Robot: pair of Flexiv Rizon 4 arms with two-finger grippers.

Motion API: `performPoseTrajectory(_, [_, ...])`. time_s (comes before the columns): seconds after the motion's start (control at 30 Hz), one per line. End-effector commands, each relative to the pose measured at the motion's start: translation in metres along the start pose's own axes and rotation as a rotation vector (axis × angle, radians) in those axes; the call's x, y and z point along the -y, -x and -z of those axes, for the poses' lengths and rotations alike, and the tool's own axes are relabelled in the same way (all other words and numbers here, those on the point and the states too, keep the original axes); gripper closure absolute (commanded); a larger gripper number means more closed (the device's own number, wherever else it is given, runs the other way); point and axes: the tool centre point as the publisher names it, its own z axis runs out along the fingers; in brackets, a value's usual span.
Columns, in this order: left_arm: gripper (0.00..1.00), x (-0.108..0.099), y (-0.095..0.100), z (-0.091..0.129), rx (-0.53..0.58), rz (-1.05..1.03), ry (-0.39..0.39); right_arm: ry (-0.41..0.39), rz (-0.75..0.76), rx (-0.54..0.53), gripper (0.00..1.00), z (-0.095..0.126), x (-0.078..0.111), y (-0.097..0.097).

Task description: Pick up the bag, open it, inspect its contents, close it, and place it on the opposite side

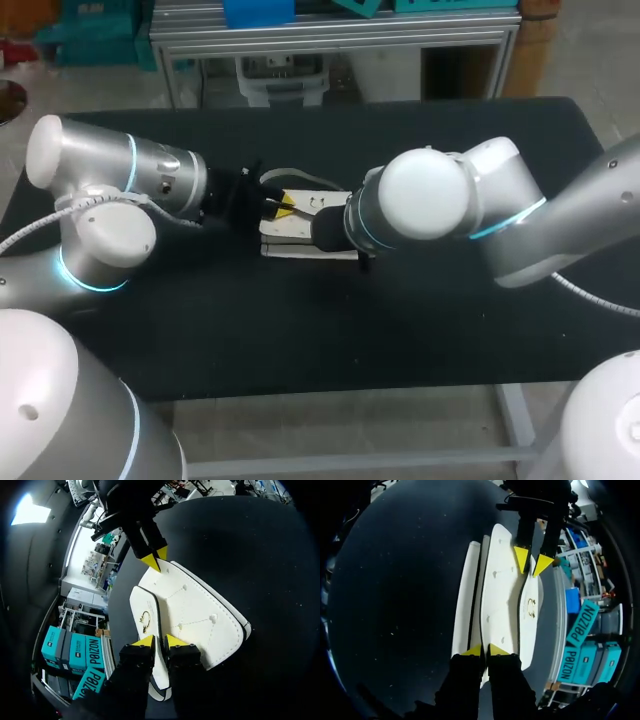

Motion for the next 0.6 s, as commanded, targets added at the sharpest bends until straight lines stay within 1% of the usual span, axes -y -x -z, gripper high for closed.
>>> performPoseTrajectory(0.03, [1.00,-0.007,0.008,0.002,0.004,0.029,-0.012,0.001,0.000,0.002,1.00,-0.001,0.000,-0.003])
performPoseTrajectory(0.13, [1.00,-0.009,0.016,0.007,-0.009,0.078,-0.017,0.001,0.000,0.002,1.00,-0.001,0.000,-0.003])
performPoseTrajectory(0.27, [1.00,-0.014,0.026,0.017,-0.027,0.150,-0.052,0.001,0.000,0.002,1.00,-0.001,0.000,-0.003])
performPoseTrajectory(0.33, [1.00,-0.018,0.031,0.021,-0.057,0.200,-0.074,0.001,0.000,0.002,1.00,-0.001,0.000,-0.003])
performPoseTrajectory(0.4, [1.00,-0.022,0.034,0.024,-0.078,0.241,-0.096,0.001,0.000,0.002,1.00,-0.001,0.000,-0.003])
performPoseTrajectory(0.47, [1.00,-0.026,0.037,0.025,-0.097,0.287,-0.089,0.001,0.000,0.002,1.00,-0.001,0.000,-0.003])
performPoseTrajectory(0.5, [1.00,-0.029,0.038,0.025,-0.123,0.312,-0.102,0.001,0.000,0.002,1.00,-0.001,0.000,-0.003])
performPoseTrajectory(0.6, [1.00,-0.032,0.037,0.025,-0.148,0.354,-0.107,0.001,0.000,0.002,1.00,-0.001,0.000,-0.003])
